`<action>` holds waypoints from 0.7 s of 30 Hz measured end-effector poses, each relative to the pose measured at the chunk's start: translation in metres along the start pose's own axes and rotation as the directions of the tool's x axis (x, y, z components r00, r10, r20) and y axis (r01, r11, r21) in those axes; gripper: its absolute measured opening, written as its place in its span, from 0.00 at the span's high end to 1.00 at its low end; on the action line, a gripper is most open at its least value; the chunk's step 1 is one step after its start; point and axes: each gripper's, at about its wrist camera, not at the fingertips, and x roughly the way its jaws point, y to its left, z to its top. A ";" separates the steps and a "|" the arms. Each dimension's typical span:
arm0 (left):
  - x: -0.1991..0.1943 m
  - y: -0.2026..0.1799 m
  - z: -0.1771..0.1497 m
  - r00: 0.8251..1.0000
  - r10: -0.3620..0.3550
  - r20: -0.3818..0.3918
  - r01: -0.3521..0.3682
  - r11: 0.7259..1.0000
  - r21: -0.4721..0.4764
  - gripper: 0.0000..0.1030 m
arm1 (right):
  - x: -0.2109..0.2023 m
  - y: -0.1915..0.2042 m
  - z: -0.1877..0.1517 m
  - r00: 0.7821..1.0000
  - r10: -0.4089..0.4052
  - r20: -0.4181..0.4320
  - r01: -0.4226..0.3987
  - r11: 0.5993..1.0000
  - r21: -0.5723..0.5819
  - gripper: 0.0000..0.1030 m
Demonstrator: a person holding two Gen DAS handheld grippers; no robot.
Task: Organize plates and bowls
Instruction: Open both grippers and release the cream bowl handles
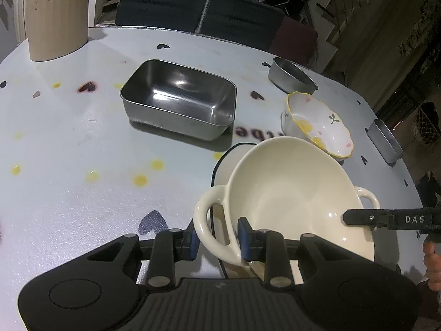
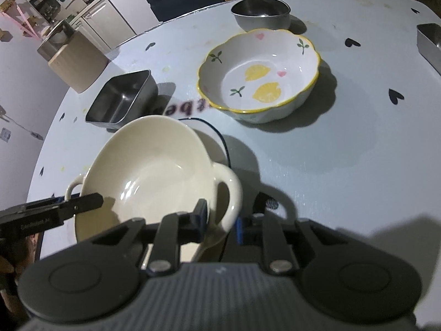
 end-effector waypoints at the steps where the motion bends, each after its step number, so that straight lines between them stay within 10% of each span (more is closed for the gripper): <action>1: 0.000 0.000 0.000 1.000 0.002 0.001 -0.002 1.000 0.004 0.69 | 0.000 0.000 0.000 1.000 -0.001 0.000 0.001 1.000 -0.002 0.76; 10: -0.014 -0.001 0.001 0.998 0.056 0.034 -0.057 0.998 0.015 0.43 | -0.004 0.001 0.000 0.999 -0.015 0.029 0.016 1.000 -0.020 0.70; 21: -0.035 -0.015 0.003 0.991 0.091 0.094 -0.095 0.995 0.041 0.06 | -0.033 0.012 -0.005 0.988 -0.006 0.156 0.028 0.989 -0.144 0.20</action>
